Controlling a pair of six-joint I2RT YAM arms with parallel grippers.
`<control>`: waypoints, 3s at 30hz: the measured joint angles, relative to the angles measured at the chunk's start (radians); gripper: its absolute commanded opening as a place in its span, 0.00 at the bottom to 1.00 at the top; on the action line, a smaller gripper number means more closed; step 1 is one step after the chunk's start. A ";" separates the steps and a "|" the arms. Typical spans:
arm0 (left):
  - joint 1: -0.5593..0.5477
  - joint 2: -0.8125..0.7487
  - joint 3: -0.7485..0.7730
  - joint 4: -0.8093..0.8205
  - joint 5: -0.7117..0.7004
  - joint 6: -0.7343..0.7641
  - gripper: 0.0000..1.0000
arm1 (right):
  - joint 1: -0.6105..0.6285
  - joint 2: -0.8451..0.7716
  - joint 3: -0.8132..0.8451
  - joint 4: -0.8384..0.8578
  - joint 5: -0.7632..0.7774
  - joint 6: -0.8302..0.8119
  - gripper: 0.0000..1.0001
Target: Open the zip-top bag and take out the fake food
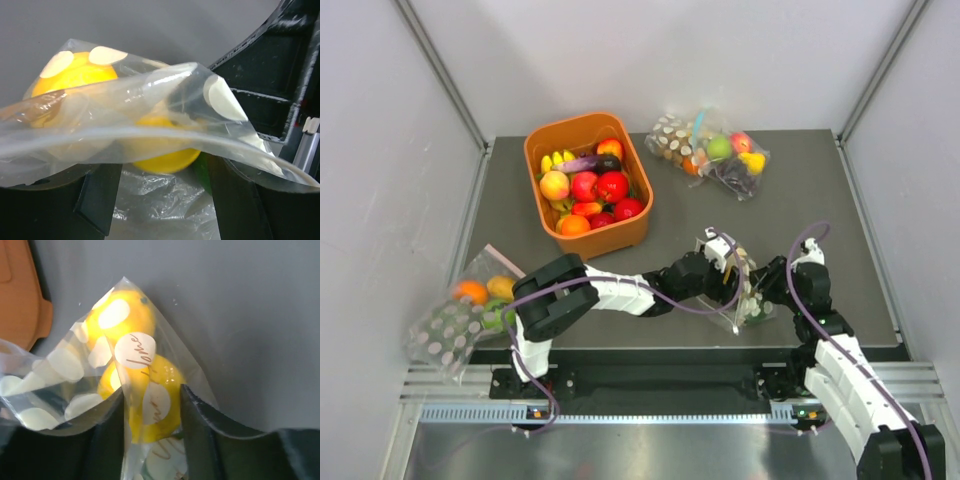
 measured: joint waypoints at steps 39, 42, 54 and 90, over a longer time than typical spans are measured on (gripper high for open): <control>0.006 0.085 0.111 -0.075 -0.051 0.051 0.53 | -0.018 0.029 -0.063 0.071 -0.060 0.023 0.00; 0.006 0.077 0.101 -0.077 -0.046 0.063 0.31 | -0.018 0.029 -0.064 0.071 -0.065 0.023 0.00; 0.006 -0.090 -0.004 -0.214 -0.010 0.077 0.16 | -0.028 0.019 -0.076 0.070 -0.072 0.030 0.00; 0.056 -0.477 0.047 -0.446 -0.133 0.105 0.18 | -0.032 -0.114 -0.077 -0.012 -0.105 0.042 0.00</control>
